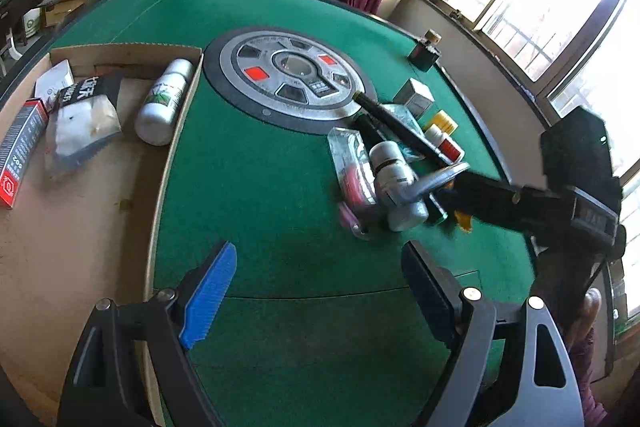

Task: Organize objects
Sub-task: 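Grasp the black marker with pink cap with the left tool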

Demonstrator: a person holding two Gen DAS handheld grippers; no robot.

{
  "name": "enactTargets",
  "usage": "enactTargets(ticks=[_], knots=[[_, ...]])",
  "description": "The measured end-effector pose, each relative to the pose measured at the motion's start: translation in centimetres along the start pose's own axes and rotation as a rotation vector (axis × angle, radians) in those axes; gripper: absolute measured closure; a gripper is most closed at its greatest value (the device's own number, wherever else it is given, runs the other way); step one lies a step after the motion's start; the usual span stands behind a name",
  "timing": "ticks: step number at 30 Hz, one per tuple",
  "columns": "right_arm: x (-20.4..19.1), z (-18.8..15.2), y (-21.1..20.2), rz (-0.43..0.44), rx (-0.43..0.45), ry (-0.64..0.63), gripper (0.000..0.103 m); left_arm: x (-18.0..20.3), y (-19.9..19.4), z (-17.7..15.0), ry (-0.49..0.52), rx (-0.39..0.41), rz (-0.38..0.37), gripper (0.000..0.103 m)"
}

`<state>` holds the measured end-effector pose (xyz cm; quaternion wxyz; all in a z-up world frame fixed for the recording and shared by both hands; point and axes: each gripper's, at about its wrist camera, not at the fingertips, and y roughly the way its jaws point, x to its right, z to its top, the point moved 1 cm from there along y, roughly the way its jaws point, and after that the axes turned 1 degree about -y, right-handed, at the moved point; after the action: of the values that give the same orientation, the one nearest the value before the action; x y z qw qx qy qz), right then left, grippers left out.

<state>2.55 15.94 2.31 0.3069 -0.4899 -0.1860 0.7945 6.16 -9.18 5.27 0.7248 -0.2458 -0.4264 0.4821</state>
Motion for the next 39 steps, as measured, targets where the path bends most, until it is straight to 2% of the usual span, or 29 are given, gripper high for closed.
enactTargets(ticks=[3, 10, 15, 19, 24, 26, 29, 30, 32, 34, 36, 39], knots=[[0.8, 0.1, -0.4, -0.049, 0.030, 0.018, 0.025, 0.1, 0.7, 0.0, 0.010, -0.006, 0.011, 0.019], [1.7, 0.5, 0.2, -0.091, 0.042, 0.080, 0.025, 0.0, 1.0, 0.0, -0.003, -0.010, 0.001, 0.019], [0.4, 0.9, -1.1, -0.159, 0.097, 0.026, 0.025, -0.1, 0.5, 0.1, 0.012, 0.001, 0.017, 0.019], [0.0, 0.9, -1.6, -0.199, 0.129, -0.002, 0.025, -0.2, 1.4, 1.0, -0.036, -0.012, 0.012, 0.019], [1.1, 0.8, -1.8, -0.191, 0.177, 0.031, 0.025, 1.3, 3.1, 2.0, -0.050, -0.007, 0.079, 0.019], [1.7, 0.7, -1.6, -0.184, 0.182, 0.046, 0.025, 2.2, 4.4, 2.1, -0.032, -0.018, 0.094, 0.019], [2.5, 0.7, -1.7, -0.179, 0.193, 0.063, 0.025, 3.1, 6.3, 1.6, 0.021, -0.040, 0.155, 0.021], [2.7, 0.7, -1.9, -0.177, 0.199, 0.068, 0.025, 3.3, 6.1, 1.5, 0.046, -0.015, 0.170, 0.024], [2.8, 0.7, -2.4, -0.180, 0.213, 0.068, 0.025, 3.1, 6.0, 1.4, 0.062, -0.018, 0.176, 0.058], [3.1, 0.6, -2.8, -0.179, 0.223, 0.072, 0.025, 2.3, 5.4, 1.4, 0.060, -0.029, 0.158, 0.077], [3.3, 0.7, -2.8, -0.170, 0.222, 0.081, 0.025, 1.7, 4.8, 1.3, 0.068, -0.033, 0.183, 0.085], [3.1, 0.8, -2.7, -0.171, 0.217, 0.072, 0.025, 1.0, 4.5, 0.9, 0.072, -0.042, 0.230, 0.086]])
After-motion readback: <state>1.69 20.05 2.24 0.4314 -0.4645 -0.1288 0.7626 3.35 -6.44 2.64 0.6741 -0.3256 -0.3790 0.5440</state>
